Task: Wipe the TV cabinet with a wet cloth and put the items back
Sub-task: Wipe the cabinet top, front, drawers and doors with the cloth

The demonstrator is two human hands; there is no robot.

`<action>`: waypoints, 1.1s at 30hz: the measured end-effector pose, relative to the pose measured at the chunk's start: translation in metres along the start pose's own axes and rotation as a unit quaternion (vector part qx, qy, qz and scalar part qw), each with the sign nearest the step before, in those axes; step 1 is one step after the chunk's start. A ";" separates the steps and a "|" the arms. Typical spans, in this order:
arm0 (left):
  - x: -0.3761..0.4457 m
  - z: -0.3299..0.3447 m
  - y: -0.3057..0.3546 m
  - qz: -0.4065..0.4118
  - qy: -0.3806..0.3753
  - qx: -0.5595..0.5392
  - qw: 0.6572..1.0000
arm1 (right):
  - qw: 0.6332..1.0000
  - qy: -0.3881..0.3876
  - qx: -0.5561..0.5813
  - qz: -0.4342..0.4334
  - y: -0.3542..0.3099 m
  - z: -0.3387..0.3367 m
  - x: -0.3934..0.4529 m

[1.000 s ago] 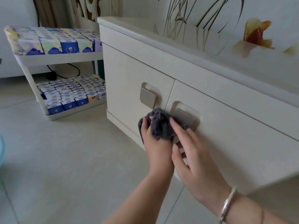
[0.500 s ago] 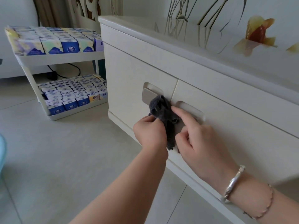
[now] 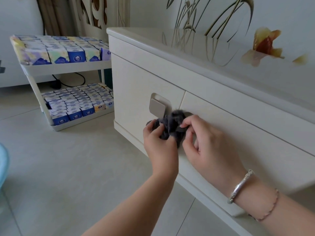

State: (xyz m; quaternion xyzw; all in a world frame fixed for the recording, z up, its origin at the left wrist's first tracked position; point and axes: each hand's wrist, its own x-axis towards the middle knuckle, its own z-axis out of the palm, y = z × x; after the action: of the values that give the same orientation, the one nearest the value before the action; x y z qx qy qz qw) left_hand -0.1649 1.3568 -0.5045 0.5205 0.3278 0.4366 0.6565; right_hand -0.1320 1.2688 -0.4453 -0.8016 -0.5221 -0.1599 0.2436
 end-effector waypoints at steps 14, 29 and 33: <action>-0.015 -0.014 -0.092 -0.161 0.024 -0.077 0.984 | 1.000 0.014 0.014 0.023 0.000 0.004 0.011; 0.045 -0.197 0.043 0.023 -0.215 0.386 0.897 | 0.881 -0.332 0.284 0.183 -0.100 0.104 0.022; 0.054 -0.259 0.071 0.041 -0.212 0.428 0.878 | 0.804 -0.422 0.355 0.221 -0.148 0.135 0.045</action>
State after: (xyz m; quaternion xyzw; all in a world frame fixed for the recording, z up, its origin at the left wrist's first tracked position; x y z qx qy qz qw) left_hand -0.3886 1.5149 -0.4978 0.8435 0.3141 0.1597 0.4054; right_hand -0.2490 1.4278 -0.5014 -0.7407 -0.4028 0.4491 0.2956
